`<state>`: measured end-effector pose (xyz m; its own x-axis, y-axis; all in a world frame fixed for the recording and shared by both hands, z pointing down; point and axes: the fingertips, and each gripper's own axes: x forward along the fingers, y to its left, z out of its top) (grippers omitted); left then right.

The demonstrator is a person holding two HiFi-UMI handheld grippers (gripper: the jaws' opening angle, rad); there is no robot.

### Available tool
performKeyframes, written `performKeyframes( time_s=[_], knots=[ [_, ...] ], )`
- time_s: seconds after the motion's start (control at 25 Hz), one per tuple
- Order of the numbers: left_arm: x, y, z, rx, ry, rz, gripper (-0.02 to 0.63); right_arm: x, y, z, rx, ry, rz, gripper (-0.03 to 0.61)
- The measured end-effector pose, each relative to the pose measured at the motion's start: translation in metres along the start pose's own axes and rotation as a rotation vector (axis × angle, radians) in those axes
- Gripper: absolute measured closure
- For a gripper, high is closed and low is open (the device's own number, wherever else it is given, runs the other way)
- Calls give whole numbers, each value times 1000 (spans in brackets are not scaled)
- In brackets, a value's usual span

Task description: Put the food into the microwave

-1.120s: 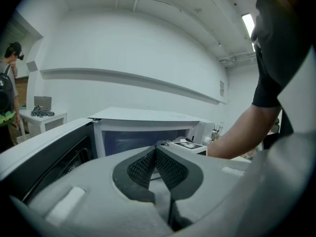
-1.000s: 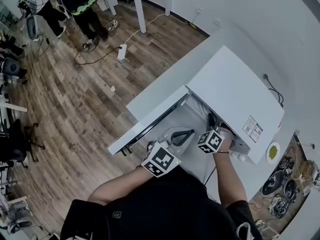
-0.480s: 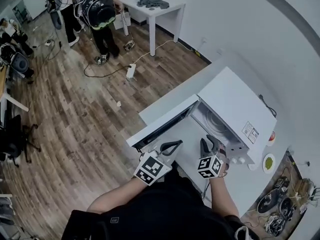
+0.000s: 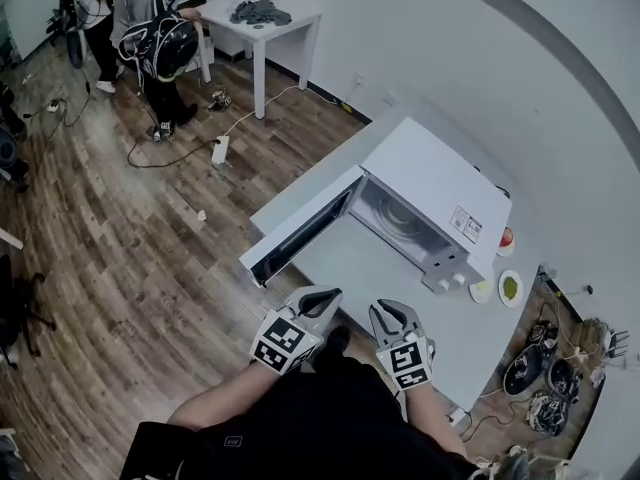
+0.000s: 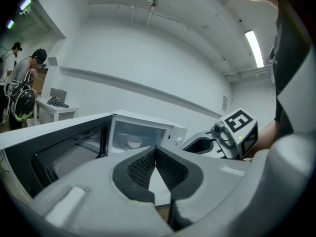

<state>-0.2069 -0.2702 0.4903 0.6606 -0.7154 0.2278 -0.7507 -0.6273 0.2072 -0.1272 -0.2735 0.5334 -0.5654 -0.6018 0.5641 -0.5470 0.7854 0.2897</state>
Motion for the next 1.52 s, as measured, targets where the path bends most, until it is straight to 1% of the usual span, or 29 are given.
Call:
performKeyframes(
  time_s=[0.08, 0.12, 0.24, 0.4, 0.52, 0.68, 0.76, 0.84, 0.92, 1.04, 1.12, 1.24, 1.32, 1.44, 1.52],
  knots=[
    [0, -10, -3, 8, 7, -22, 606, -17, 5, -8, -41, 23, -8, 515],
    [1, -14, -6, 10, 13, -29, 606, -25, 7, -12, -29, 21, -3, 517],
    [2, -27, -21, 2, 53, -45, 606, -48, 11, -26, 51, -7, 17, 526],
    [5, -54, -44, -40, 122, -56, 606, -86, 9, -47, 132, -35, 1, 532],
    [18, -85, -46, -30, 137, -50, 606, -129, 3, -62, 209, -85, -9, 537],
    [45, -140, -26, -5, 92, -38, 606, -194, -8, -85, 282, -162, -16, 538],
    [58, -176, -13, 5, 54, -40, 606, -227, -15, -99, 336, -217, 1, 540],
    [69, -213, 0, 23, 24, -48, 606, -259, -24, -110, 413, -294, 33, 540],
    [81, -249, 10, 42, 8, -66, 606, -288, -33, -120, 475, -360, 59, 541],
    [92, -301, 23, 70, -9, -111, 606, -321, -42, -137, 498, -392, 62, 543],
    [94, -328, 31, 97, -18, -141, 606, -339, -46, -140, 527, -426, 56, 543],
    [91, -356, 43, 129, -37, -192, 606, -362, -49, -134, 607, -518, 52, 545],
    [87, -370, 51, 141, -54, -232, 606, -371, -52, -128, 650, -561, 32, 548],
    [81, -382, 57, 167, -60, -287, 606, -372, -54, -120, 699, -589, -9, 555],
    [78, -382, 58, 179, -53, -305, 606, -372, -53, -116, 710, -591, -24, 560]
  ],
)
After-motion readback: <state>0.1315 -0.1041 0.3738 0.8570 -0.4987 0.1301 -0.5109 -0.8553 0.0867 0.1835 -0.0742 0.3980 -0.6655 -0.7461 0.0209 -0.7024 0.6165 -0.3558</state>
